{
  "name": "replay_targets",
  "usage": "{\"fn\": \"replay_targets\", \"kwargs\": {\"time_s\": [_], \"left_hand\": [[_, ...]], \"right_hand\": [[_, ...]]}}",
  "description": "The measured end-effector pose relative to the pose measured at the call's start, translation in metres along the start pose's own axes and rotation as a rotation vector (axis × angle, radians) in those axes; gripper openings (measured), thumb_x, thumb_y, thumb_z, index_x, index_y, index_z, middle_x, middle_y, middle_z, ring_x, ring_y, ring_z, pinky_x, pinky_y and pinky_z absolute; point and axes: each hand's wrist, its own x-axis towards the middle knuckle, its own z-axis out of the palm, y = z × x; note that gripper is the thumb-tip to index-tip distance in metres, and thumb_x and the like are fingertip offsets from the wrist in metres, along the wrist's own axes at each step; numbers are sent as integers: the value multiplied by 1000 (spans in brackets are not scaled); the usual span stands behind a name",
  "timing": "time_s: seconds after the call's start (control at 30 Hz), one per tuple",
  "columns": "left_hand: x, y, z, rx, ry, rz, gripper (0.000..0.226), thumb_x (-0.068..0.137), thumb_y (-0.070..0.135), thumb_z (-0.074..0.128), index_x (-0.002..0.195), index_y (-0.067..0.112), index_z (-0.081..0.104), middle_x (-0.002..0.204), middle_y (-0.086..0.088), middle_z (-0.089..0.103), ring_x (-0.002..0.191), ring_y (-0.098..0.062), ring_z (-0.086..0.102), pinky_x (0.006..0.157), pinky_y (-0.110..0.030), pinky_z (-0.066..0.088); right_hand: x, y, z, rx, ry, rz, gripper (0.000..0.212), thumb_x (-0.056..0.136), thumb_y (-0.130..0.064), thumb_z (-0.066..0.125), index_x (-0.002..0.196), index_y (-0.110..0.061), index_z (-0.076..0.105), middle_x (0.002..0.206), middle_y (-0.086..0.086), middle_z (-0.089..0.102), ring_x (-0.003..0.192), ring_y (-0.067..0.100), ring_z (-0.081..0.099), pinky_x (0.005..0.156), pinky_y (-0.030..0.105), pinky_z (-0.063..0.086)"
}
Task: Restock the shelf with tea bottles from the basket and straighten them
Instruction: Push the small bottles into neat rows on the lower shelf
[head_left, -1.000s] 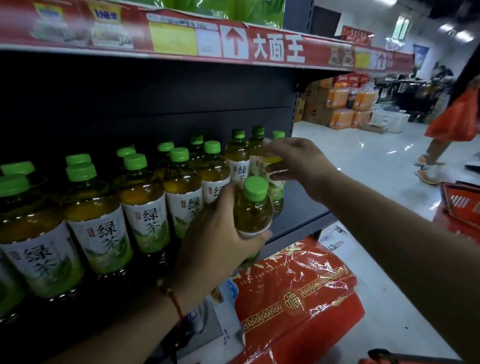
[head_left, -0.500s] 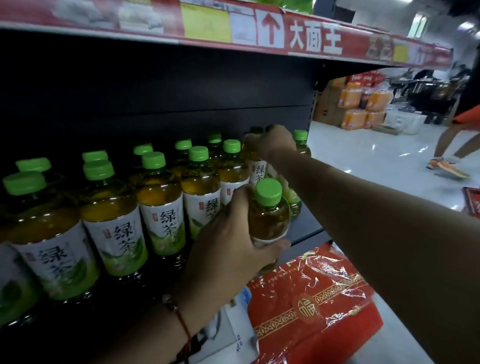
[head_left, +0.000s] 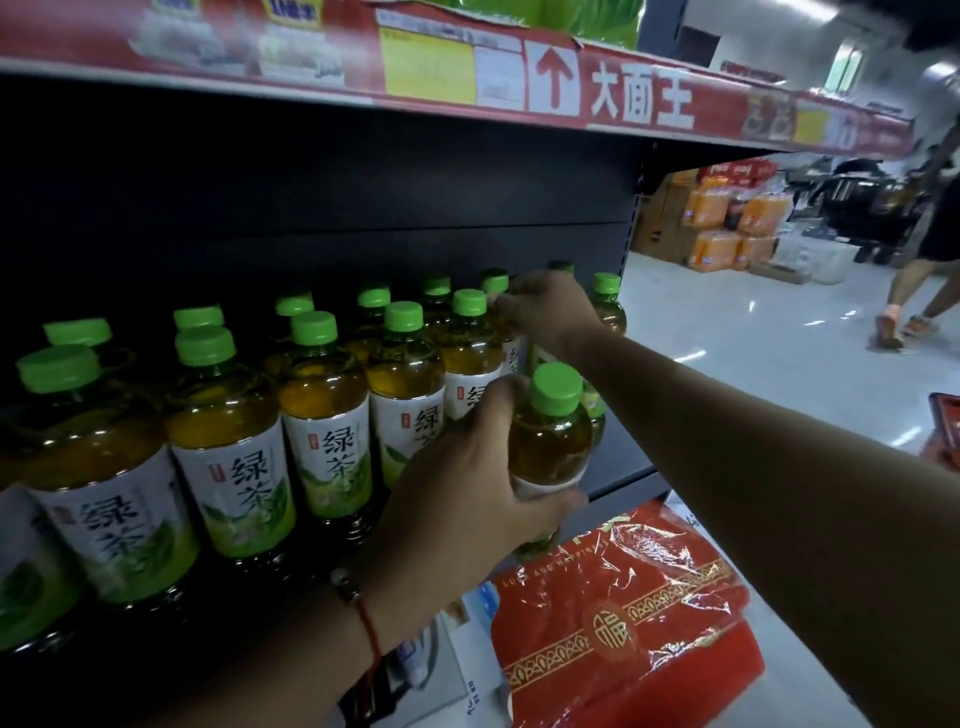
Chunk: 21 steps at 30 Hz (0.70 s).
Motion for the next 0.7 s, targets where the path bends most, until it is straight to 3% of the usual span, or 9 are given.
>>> {"fn": "replay_targets", "kwargs": {"time_s": [0.13, 0.23, 0.27, 0.37, 0.53, 0.7], "left_hand": [[4, 4, 6, 26, -23, -1, 85, 66, 61, 73, 130, 48, 19, 129, 21, 52, 106, 10, 40, 78, -5, 34], [6, 4, 9, 18, -13, 0, 86, 66, 60, 73, 132, 48, 20, 131, 22, 51, 108, 10, 37, 81, -9, 34], [6, 3, 10, 3, -10, -4, 86, 66, 59, 74, 132, 48, 21, 130, 22, 51, 109, 9, 39, 82, -10, 35], [8, 2, 10, -40, 5, -15, 84, 65, 56, 77, 130, 49, 24, 119, 30, 48, 108, 9, 41, 81, -9, 37], [13, 0, 9, -66, 50, -23, 84, 64, 53, 78, 131, 46, 28, 129, 26, 49, 115, 6, 44, 90, -20, 44], [13, -2, 8, -66, 52, -27, 83, 63, 53, 79, 130, 44, 30, 125, 25, 51, 115, 1, 50, 88, -20, 46]], "right_hand": [[1, -1, 2, -70, -10, -29, 27, 97, -32, 60, 108, -9, 65, 87, 3, 66, 85, 19, 67, 78, 35, 57], [-1, 7, 0, -45, -39, 3, 21, 100, -30, 56, 112, -13, 61, 87, -2, 64, 80, 13, 64, 66, 26, 53], [-2, 12, 0, -3, -50, 15, 20, 99, -26, 57, 115, -14, 61, 93, -1, 67, 82, 12, 65, 67, 26, 54], [-4, 21, 2, 145, -48, 43, 38, 97, -13, 60, 134, -19, 57, 118, 6, 69, 101, 20, 68, 88, 39, 58], [-3, 23, 10, 178, -15, 54, 57, 96, -13, 62, 149, -13, 40, 147, 12, 50, 125, 27, 57, 104, 48, 49], [-3, 28, 16, 121, -1, 26, 58, 97, -20, 61, 150, -17, 38, 150, 10, 46, 131, 26, 51, 104, 36, 45]]}}
